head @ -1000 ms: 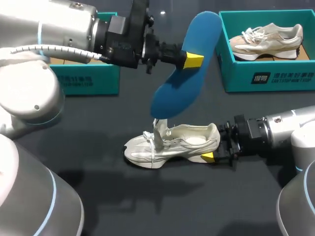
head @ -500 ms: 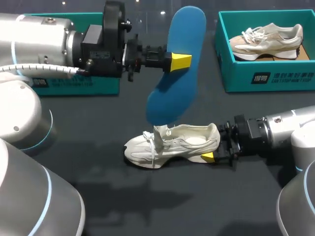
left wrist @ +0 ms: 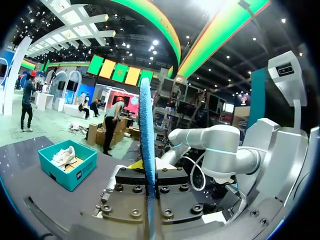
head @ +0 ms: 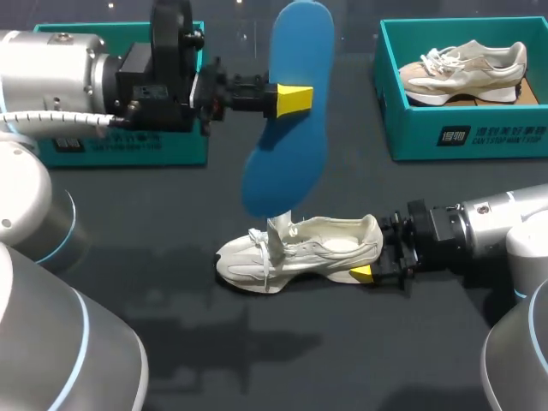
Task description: Take the shoe out of the shoebox, open the shoe tongue, remove and reinsert the insole, then place the shoe into the shoebox
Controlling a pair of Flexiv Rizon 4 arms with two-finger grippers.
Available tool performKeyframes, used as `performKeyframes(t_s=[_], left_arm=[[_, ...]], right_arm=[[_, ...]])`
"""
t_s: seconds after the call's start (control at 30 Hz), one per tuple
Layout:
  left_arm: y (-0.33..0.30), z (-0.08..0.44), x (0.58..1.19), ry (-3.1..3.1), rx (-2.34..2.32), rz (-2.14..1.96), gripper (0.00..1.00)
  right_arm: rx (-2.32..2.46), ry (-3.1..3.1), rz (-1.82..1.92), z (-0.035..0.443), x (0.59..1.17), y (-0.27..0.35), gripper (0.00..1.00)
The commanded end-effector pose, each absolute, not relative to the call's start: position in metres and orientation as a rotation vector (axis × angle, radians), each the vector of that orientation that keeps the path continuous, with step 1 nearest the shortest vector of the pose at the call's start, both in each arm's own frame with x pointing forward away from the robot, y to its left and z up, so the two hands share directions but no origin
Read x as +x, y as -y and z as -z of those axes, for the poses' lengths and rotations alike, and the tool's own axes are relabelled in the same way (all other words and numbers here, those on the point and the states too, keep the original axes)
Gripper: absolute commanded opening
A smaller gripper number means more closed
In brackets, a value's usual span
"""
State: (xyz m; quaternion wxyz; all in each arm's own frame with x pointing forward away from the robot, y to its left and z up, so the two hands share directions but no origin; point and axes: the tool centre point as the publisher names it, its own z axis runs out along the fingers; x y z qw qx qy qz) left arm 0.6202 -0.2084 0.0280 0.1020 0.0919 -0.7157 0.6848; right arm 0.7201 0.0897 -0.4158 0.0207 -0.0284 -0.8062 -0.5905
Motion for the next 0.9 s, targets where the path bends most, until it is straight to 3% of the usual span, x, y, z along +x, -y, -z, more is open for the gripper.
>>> performKeyframes(t_s=[0.03,0.5,0.53,0.57,0.6,0.9], left_arm=[[0.202,-0.032,0.618,2.126,0.265,-2.003,0.0],[0.202,-0.032,0.615,2.131,0.244,-2.001,0.0],[0.202,-0.032,0.615,2.131,0.244,-2.001,0.0],[0.202,-0.032,0.615,2.131,0.244,-2.001,0.0],[0.202,-0.032,0.615,2.131,0.244,-2.001,0.0],[0.202,-0.032,0.615,2.131,0.244,-2.001,0.0]], right_arm=[[-0.089,2.503,1.828,0.416,0.718,-0.09,0.0],[-0.094,2.507,1.825,0.416,0.718,-0.09,0.01],[-0.097,2.51,1.822,0.416,0.718,-0.089,0.16],[-0.098,2.513,1.818,0.416,0.718,-0.089,0.45],[-0.1,2.517,1.812,0.415,0.719,-0.089,1.0],[-0.147,2.594,1.702,0.411,0.717,-0.079,1.0]])
